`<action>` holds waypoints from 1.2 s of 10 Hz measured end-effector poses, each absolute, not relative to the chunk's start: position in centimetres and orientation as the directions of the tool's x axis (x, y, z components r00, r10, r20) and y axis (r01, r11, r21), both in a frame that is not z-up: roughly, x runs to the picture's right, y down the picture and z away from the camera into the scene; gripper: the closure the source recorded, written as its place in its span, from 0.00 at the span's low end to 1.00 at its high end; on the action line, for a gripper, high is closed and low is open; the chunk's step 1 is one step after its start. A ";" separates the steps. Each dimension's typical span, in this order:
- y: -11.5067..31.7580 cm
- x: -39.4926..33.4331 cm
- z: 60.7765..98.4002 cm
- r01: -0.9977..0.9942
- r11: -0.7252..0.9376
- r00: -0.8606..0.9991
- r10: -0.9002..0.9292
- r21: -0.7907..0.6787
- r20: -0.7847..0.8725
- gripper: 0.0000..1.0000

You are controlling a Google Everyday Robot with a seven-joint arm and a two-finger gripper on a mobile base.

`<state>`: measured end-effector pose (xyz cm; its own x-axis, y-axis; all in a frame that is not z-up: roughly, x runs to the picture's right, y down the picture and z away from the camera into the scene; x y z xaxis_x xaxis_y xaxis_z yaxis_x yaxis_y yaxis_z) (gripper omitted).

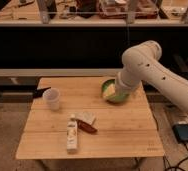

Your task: Move the arm in a circular motion

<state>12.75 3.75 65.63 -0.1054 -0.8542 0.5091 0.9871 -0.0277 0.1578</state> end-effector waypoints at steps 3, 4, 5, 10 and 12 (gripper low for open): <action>7.2 7.1 64.5 0.971 -0.160 -0.231 -0.823 0.177 0.519 0.20; 8.4 4.8 64.2 0.961 -0.196 -0.271 -0.808 0.195 0.523 0.20; 9.3 2.5 64.1 0.951 -0.221 -0.304 -0.794 0.216 0.527 0.20; 6.8 -7.6 67.7 0.906 -0.241 -0.395 -0.777 0.349 0.490 0.20; 4.2 -10.0 71.8 0.895 -0.255 -0.417 -0.771 0.367 0.480 0.20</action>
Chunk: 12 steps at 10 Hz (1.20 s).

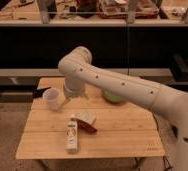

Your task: Move the arm in a circular motion

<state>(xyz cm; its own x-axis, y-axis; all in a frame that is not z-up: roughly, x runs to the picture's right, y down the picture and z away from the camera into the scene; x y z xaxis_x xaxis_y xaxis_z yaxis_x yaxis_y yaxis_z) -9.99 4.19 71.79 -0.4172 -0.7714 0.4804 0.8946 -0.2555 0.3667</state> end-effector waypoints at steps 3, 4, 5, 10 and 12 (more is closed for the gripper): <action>-0.1 -8.5 77.4 0.915 -0.220 -0.367 -0.800 0.338 0.475 0.20; -1.5 -6.2 79.1 0.933 -0.195 -0.326 -0.813 0.302 0.482 0.20; -2.5 -3.1 80.6 0.954 -0.154 -0.268 -0.823 0.258 0.500 0.20; 1.3 16.9 81.8 0.996 0.092 0.073 -0.802 0.001 0.592 0.20; 4.4 20.8 79.0 0.992 0.119 0.122 -0.794 -0.045 0.596 0.20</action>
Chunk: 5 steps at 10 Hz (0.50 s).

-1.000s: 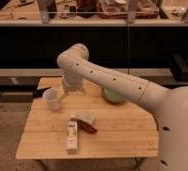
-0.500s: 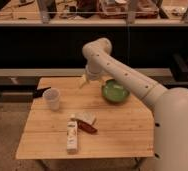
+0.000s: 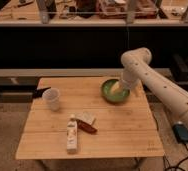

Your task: Move the arm in a circular motion

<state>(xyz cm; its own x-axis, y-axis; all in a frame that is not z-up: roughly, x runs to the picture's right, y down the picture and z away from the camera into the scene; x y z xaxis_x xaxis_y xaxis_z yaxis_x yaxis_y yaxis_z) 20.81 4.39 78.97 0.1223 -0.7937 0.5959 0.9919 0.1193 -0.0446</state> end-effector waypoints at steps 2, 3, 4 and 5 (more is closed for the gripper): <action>7.8 22.6 74.8 0.989 0.112 0.148 -0.796 -0.097 0.588 0.20; 9.8 22.8 71.9 0.985 0.115 0.167 -0.799 -0.126 0.578 0.20; 12.1 21.9 68.8 0.984 0.111 0.172 -0.803 -0.141 0.570 0.20; 13.6 20.2 66.8 0.987 0.098 0.153 -0.807 -0.127 0.570 0.20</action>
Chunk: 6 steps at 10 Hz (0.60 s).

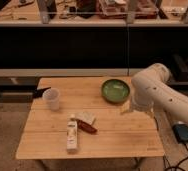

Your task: Move the arm in a circular motion

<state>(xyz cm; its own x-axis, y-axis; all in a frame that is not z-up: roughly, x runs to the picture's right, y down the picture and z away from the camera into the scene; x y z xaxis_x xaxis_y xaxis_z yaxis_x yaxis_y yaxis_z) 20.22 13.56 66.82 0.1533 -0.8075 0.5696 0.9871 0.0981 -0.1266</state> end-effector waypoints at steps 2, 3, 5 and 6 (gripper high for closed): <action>14.9 14.2 64.0 0.999 0.043 0.049 -0.825 -0.025 0.563 0.20; 14.8 10.3 63.0 0.999 0.009 -0.020 -0.837 0.050 0.547 0.20; 13.7 3.5 62.0 0.982 -0.042 -0.131 -0.853 0.184 0.505 0.20; 12.6 -1.9 61.7 0.953 -0.094 -0.226 -0.855 0.288 0.466 0.20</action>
<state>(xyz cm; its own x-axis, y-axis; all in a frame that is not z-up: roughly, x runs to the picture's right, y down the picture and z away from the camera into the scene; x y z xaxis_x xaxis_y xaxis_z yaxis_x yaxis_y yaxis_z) -1.95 12.60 61.70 -0.2256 -0.8555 0.4661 0.9529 -0.0943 0.2882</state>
